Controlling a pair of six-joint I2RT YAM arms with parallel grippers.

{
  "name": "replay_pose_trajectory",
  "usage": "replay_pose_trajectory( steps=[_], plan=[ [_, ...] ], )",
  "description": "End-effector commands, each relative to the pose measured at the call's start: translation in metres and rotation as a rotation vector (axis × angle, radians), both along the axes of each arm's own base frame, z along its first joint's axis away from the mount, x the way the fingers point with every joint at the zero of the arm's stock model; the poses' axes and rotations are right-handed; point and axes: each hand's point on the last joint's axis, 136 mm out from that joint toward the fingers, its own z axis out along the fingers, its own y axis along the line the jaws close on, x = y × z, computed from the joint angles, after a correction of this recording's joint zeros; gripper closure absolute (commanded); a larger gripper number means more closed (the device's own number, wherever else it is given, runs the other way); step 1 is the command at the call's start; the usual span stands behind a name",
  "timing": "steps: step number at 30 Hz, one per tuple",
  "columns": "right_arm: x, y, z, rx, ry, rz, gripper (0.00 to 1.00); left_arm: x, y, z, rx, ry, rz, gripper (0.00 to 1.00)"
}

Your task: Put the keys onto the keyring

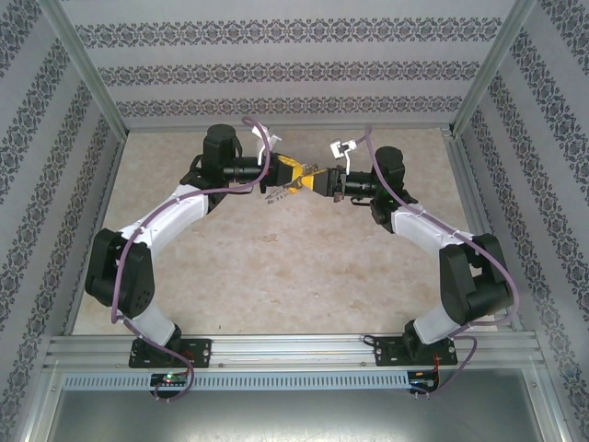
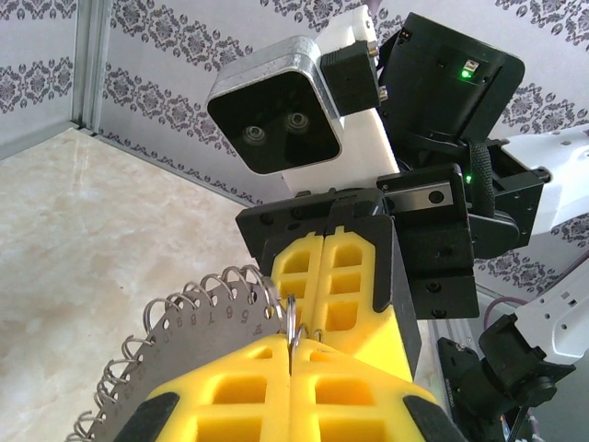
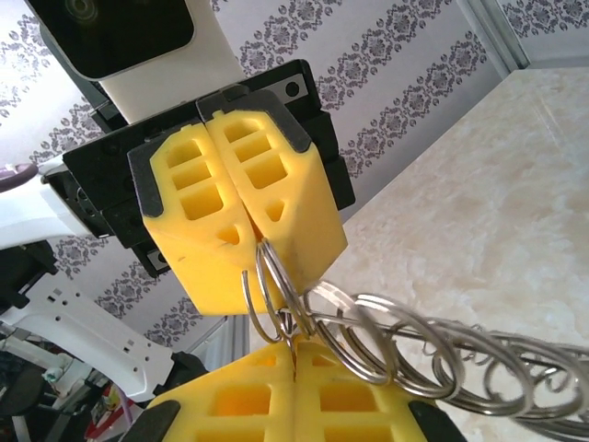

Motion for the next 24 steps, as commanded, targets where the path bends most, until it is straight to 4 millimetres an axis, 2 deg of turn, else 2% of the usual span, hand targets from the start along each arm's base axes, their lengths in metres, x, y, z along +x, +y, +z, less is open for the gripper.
replay_pose_trajectory(
  steps=[1, 3, 5, 8, 12, 16, 24],
  plan=[
    [-0.006, -0.008, 0.011, 0.003, -0.019, 0.005, 0.74, -0.019, -0.003, 0.041, -0.067, -0.134, -0.05, 1.0],
    [-0.003, -0.024, 0.014, 0.004, -0.029, -0.042, 0.69, -0.017, -0.003, 0.04, -0.063, -0.131, -0.043, 1.0],
    [-0.002, -0.041, 0.02, 0.006, -0.046, -0.092, 0.68, -0.017, -0.003, 0.038, -0.06, -0.126, -0.044, 1.0],
    [-0.005, -0.05, 0.034, 0.003, -0.082, -0.128, 0.69, -0.018, -0.003, 0.04, -0.059, -0.127, -0.046, 1.0],
    [-0.007, -0.046, 0.051, 0.009, -0.122, -0.13, 0.7, -0.018, -0.002, 0.04, -0.055, -0.126, -0.045, 1.0],
    [-0.01, -0.03, 0.064, 0.013, -0.152, -0.084, 0.7, -0.018, -0.003, 0.039, -0.054, -0.121, -0.046, 1.0],
    [-0.004, -0.009, 0.06, 0.008, -0.14, -0.038, 0.7, -0.017, -0.003, 0.04, -0.053, -0.119, -0.044, 1.0]
  ],
)
